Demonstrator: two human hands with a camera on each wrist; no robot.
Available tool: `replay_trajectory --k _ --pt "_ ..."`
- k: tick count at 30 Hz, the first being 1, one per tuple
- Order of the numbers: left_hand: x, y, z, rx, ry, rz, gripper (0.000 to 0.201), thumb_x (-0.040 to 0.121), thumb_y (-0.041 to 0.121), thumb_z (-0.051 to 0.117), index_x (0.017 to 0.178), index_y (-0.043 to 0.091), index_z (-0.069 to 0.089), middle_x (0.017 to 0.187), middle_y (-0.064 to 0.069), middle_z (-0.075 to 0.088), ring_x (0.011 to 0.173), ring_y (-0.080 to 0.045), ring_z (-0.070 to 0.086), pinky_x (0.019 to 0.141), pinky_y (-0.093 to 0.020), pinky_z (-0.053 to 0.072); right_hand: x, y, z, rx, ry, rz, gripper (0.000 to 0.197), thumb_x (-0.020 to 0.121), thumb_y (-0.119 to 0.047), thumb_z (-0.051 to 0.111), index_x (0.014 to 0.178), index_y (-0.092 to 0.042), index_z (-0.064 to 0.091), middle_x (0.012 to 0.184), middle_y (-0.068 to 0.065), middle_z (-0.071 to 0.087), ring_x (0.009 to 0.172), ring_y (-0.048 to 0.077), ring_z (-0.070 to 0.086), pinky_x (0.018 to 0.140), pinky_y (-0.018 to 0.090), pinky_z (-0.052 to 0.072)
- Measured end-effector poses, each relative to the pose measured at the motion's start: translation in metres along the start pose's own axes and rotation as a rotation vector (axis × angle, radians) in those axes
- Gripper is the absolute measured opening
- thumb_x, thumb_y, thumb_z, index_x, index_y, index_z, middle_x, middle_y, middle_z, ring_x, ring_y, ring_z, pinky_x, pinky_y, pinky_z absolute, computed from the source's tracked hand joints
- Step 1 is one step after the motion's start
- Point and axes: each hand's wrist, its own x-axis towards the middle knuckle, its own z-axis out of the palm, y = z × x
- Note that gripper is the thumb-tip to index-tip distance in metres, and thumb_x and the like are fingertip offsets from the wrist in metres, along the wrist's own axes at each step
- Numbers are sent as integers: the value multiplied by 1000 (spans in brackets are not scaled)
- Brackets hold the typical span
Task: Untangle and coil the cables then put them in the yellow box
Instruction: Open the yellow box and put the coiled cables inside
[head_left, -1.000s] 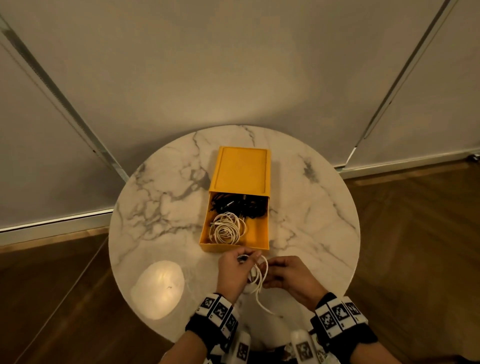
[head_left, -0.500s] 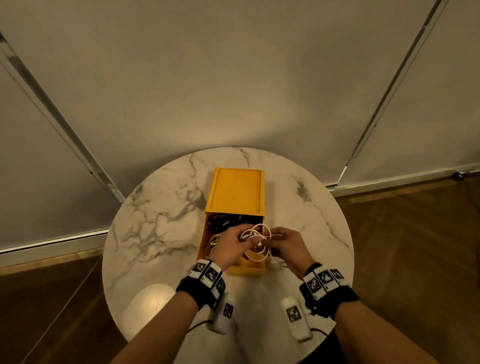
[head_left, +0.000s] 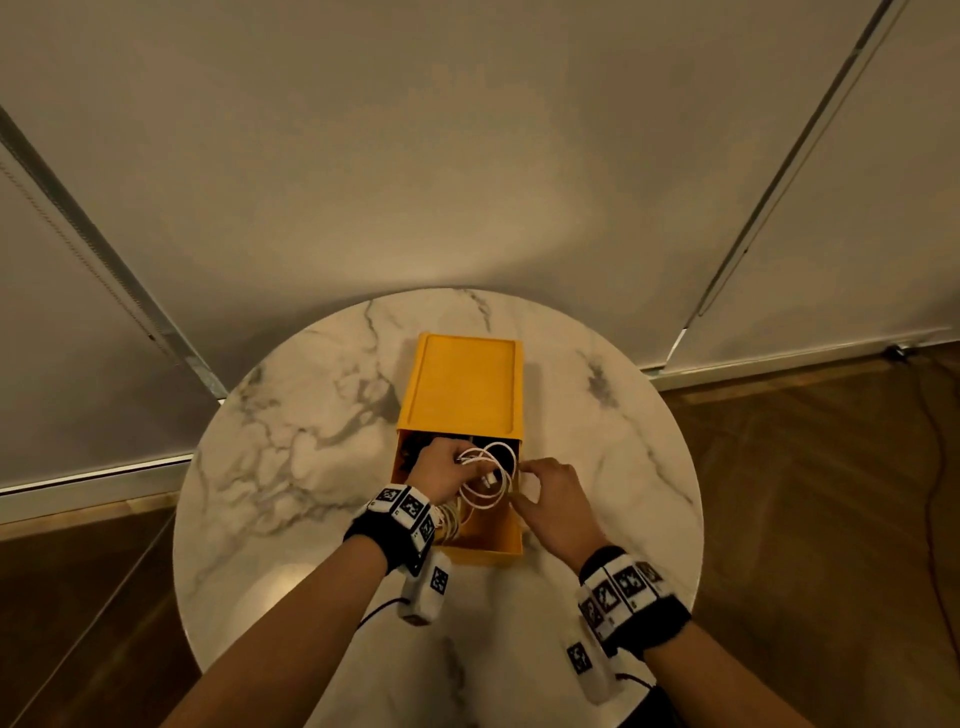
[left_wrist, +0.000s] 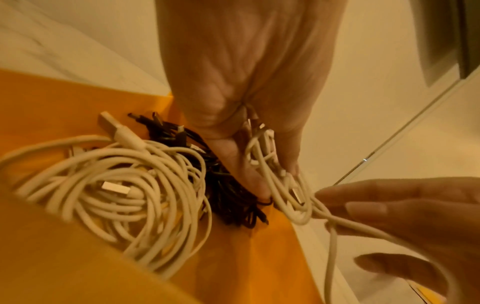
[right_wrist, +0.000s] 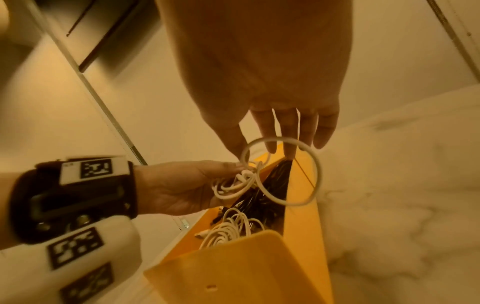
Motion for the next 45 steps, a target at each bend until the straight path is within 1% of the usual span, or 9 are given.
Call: replay_trajectory --k 4,9,14,21,26,30,36,41,45 --pt "-2 -5 8 103 24 -24 17 82 27 76 89 11 74 84 -4 73 80 -14 67 73 -29 50 -31 12 5 -20 -18 -43 27 91 -37 60 111 -18 64 100 -2 54 92 15 54 79 27 43" --pt "-15 -13 27 413 -47 11 17 86 21 67 99 10 69 97 -7 70 94 -23 65 78 -31 48 -47 18 19 53 -32 -162 18 96 -20 56 84 -13 68 80 0 53 68 4 45 67 17 33" --pt "-23 -1 38 610 -201 45 21 90 19 56 109 13 62 106 -12 67 97 -30 65 81 -37 53 -31 -3 13 124 35 -239 15 93 -13 57 102 -16 69 91 -3 65 76 -1 53 69 5 37" --pt "-24 3 10 476 -320 -36 20 80 17 71 97 9 68 96 -9 70 88 -24 64 73 -31 47 -4 -10 25 289 18 -64 20 96 -17 56 95 -14 76 85 2 75 77 14 69 76 35 55" --pt "-37 -12 0 350 -113 6 18 82 25 67 99 19 72 92 -3 72 88 -17 66 69 -22 42 -7 -6 30 192 -131 -110 24 99 -20 50 104 -14 73 96 6 74 84 18 67 73 29 47" --pt "-45 -13 7 405 23 97 21 85 22 55 102 23 67 98 1 70 93 -19 64 74 -34 51 -9 -15 33 75 -235 -231 25 101 -15 43 108 -6 65 101 12 68 90 25 63 71 18 35" --pt "-53 -20 16 577 -215 179 35 82 31 37 97 16 64 99 -7 68 92 -26 64 77 -39 51 -18 -9 27 -271 -208 -290 32 101 -23 40 105 -9 68 113 12 56 102 29 50 89 43 42" --pt "-51 -16 18 805 -209 306 36 92 36 40 100 16 68 130 1 49 121 -20 44 96 -45 40 -24 -6 20 -160 -155 -247 23 94 -33 58 100 -17 73 93 13 65 87 30 60 71 39 43" --pt "-46 -14 20 920 -251 291 31 95 31 48 115 16 66 144 -1 38 136 -21 30 105 -48 35 -31 0 25 -374 -172 -247 35 93 -45 53 121 -27 64 116 8 51 107 28 47 87 39 44"
